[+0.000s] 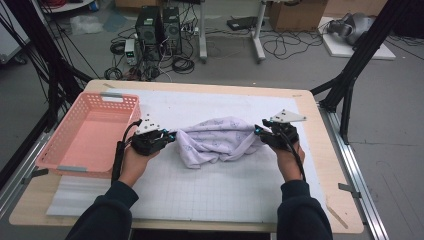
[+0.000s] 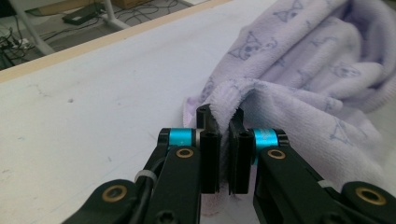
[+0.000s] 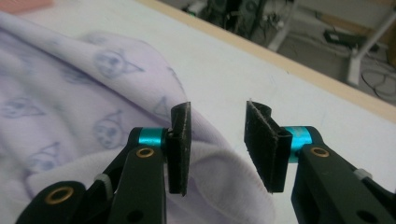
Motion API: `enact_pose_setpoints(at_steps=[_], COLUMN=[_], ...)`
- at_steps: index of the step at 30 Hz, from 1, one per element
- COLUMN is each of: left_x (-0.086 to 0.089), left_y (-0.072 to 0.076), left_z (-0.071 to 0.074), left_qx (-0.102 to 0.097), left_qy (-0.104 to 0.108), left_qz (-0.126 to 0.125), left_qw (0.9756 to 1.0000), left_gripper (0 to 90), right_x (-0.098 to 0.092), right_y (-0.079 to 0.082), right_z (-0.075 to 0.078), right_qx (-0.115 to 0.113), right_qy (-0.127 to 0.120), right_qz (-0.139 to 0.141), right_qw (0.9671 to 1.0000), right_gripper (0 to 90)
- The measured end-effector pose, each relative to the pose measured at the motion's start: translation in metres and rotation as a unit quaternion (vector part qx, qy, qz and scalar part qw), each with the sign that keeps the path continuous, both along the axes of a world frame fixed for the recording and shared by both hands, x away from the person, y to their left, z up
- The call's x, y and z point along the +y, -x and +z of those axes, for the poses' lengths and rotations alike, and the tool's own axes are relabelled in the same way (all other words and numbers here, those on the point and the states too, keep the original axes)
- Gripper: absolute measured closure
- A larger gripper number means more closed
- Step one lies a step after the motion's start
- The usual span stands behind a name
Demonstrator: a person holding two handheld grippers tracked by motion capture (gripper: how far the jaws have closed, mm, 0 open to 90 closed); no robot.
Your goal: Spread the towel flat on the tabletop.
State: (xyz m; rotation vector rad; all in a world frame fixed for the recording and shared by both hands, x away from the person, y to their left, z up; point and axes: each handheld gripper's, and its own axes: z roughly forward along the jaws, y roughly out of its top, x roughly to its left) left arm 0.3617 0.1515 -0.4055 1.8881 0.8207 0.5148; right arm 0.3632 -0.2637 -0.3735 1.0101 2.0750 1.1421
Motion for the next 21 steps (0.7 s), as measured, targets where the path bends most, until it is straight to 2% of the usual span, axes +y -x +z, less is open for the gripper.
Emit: enact_pose_setpoints(at_steps=[2, 4, 6, 8, 10, 12, 13, 14, 15, 16, 17, 18, 21], left_x=[0.0, -0.002, -0.003, -0.003, -0.003, -0.002, -0.001, 0.0, 0.001, 0.003, 0.004, 0.005, 0.008], left_y=[-0.001, -0.001, -0.001, -0.001, -0.001, -0.001, 0.0, 0.0, 0.0, 0.0, 0.0, 0.001, -0.001], left_z=[-0.001, -0.002, -0.002, -0.001, -0.001, -0.001, 0.0, 0.001, 0.001, 0.002, 0.003, 0.003, 0.003], left_qx=[-0.001, -0.002, -0.002, -0.003, -0.003, -0.004, -0.005, -0.005, -0.008, -0.009, -0.009, -0.01, -0.01], left_qy=[-0.001, -0.004, -0.001, -0.001, 0.0, 0.003, 0.004, 0.007, 0.008, 0.012, 0.016, 0.016, 0.027], left_qz=[0.001, 0.005, 0.007, 0.006, 0.008, 0.01, 0.013, 0.013, 0.015, 0.015, 0.016, 0.017, 0.023], left_qw=[1.0, 1.0, 1.0, 1.0, 1.0, 0.9999, 0.9999, 0.9999, 0.9998, 0.9998, 0.9997, 0.9997, 0.9993], left_gripper=[85.1, 85.0, 85.1, 85.0, 85.1, 85.1, 85.1, 85.1, 85.2, 85.2, 85.2, 85.2, 85.3], right_x=[0.001, 0.006, 0.014, 0.028, 0.042, 0.057, 0.063, 0.067, 0.069, 0.068, 0.065, 0.06, 0.035], right_y=[0.01, 0.022, 0.032, 0.041, 0.046, 0.047, 0.046, 0.045, 0.042, 0.041, 0.039, 0.039, 0.037], right_z=[0.004, 0.006, 0.002, -0.011, -0.025, -0.04, -0.046, -0.052, -0.056, -0.058, -0.058, -0.056, -0.046], right_qx=[-0.006, -0.011, 0.002, 0.03, 0.042, 0.055, 0.055, 0.061, 0.072, 0.078, 0.079, 0.077, 0.066], right_qy=[-0.006, -0.012, -0.018, -0.03, -0.009, 0.022, 0.044, 0.062, 0.08, 0.1, 0.107, 0.107, 0.084], right_qz=[0.019, 0.051, 0.088, 0.119, 0.136, 0.137, 0.138, 0.135, 0.133, 0.127, 0.121, 0.118, 0.092], right_qw=[0.9998, 0.9986, 0.996, 0.992, 0.9898, 0.9887, 0.9879, 0.987, 0.9852, 0.9838, 0.9836, 0.9842, 0.99], right_gripper=[60.1, 60.4, 56.9, 50.2, 47.2, 47.0, 48.6, 56.6, 69.8, 78.3, 88.4, 89.4, 89.8])
